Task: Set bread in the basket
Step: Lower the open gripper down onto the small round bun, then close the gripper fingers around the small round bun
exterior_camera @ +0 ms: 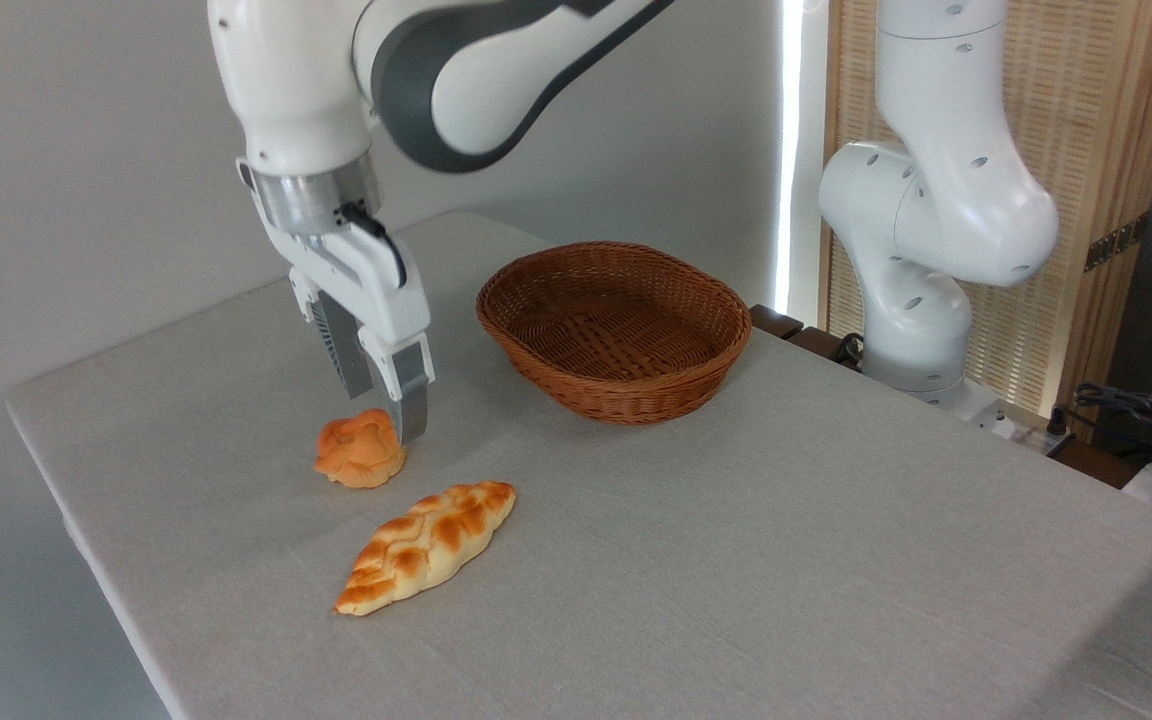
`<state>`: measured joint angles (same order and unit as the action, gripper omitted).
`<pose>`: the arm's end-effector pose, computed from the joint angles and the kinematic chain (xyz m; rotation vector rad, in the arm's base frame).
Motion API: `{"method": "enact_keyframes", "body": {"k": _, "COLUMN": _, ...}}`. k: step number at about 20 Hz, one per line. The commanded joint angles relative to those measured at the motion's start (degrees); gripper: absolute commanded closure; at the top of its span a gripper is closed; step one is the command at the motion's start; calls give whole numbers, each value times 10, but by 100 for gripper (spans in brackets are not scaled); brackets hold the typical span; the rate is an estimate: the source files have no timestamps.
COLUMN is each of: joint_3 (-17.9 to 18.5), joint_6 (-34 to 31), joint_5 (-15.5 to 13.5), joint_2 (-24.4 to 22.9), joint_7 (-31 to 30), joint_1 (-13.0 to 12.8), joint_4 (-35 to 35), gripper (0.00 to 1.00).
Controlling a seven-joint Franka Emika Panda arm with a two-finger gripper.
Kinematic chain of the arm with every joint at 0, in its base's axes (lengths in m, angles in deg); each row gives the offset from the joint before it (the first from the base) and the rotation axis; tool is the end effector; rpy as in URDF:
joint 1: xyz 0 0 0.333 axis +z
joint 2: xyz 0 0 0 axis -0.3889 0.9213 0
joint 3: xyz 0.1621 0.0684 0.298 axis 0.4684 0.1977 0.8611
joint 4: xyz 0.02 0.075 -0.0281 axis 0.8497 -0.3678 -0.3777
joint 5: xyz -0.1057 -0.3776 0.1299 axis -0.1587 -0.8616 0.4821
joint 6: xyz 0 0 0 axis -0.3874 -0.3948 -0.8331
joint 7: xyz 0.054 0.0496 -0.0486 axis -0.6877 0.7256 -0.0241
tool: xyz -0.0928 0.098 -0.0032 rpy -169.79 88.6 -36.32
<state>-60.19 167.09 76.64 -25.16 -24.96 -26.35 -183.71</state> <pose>0.5877 -0.1716 0.4835 2.7964 -1.1570 0.0269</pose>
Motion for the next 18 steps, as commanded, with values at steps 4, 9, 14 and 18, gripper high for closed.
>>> {"method": "enact_keyframes", "body": {"k": 4, "joint_3": -48, "joint_6": 86, "joint_5": -11, "joint_2": 67, "joint_7": -36, "joint_1": 3, "joint_4": -11, "gripper": 0}}
{"method": "enact_keyframes", "body": {"k": 9, "joint_3": -48, "joint_6": 95, "joint_5": -12, "joint_2": 73, "joint_7": -48, "joint_1": 3, "joint_4": -11, "gripper": 0}}
{"method": "enact_keyframes", "body": {"k": 14, "joint_3": -48, "joint_6": 96, "joint_5": -11, "joint_2": 75, "joint_7": -44, "joint_1": 3, "joint_4": -11, "gripper": 38}}
{"method": "enact_keyframes", "body": {"k": 18, "joint_3": -48, "joint_6": 95, "joint_5": -12, "joint_2": 76, "joint_7": -45, "joint_1": 3, "joint_4": -11, "gripper": 87}}
